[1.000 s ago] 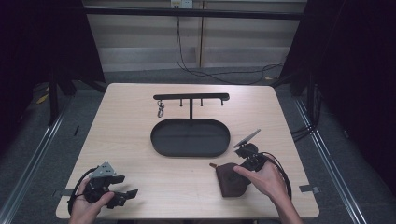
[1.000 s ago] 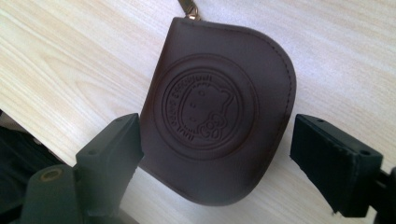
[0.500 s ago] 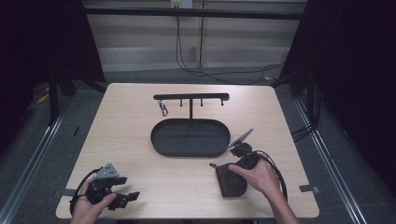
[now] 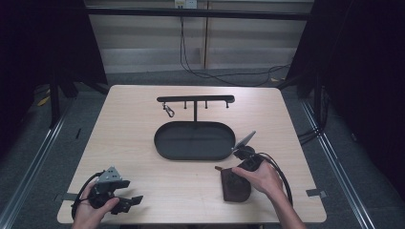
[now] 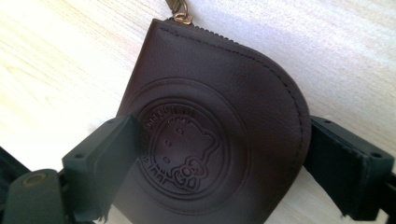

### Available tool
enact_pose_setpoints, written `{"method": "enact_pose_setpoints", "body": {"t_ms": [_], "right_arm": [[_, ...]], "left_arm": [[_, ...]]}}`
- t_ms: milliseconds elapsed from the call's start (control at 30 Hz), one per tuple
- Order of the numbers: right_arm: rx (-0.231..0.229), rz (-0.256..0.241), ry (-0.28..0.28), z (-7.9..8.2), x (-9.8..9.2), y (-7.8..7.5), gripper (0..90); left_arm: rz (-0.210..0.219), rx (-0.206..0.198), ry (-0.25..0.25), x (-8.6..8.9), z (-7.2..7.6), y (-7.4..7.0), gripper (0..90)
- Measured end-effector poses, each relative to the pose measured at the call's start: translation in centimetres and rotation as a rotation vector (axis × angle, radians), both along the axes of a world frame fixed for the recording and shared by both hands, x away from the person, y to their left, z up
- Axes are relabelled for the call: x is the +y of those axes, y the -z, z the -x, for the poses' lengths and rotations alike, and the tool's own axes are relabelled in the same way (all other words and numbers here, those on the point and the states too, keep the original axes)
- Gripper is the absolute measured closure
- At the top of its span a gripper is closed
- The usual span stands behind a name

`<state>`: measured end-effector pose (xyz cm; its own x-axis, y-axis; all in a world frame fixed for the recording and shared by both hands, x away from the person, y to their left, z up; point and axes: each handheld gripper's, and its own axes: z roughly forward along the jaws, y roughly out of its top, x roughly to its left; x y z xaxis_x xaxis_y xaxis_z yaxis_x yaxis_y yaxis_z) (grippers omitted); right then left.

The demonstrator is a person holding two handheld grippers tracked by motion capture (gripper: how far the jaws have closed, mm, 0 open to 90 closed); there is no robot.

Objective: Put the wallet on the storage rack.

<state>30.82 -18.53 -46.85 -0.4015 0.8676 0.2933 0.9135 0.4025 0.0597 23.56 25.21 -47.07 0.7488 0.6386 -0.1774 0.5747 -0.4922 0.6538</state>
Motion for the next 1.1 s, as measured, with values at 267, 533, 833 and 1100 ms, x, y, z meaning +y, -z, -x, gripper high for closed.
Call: {"method": "enact_pose_setpoints", "body": {"t_ms": [267, 533, 833, 1100], "right_arm": [[-0.015, 0.02, 0.015, 0.2, 0.1, -0.4, 16.2], [-0.082, -0.017, 0.066, 0.1, -0.8, -1.9, 52.2], [-0.107, 0.007, 0.066, -0.1, -0.3, -3.4, 68.8], [-0.11, -0.013, 0.079, -0.2, -0.5, -4.4, 78.9]], "left_arm": [[0.008, 0.003, -0.007, 0.0, 0.0, 0.0, 22.4], [0.013, 0.007, -0.009, 0.1, 0.0, 0.0, 22.4], [0.018, 0.004, -0.015, 0.2, -0.1, -0.1, 21.7], [0.025, 0.011, -0.027, 0.3, -0.2, 0.0, 21.7]]}}
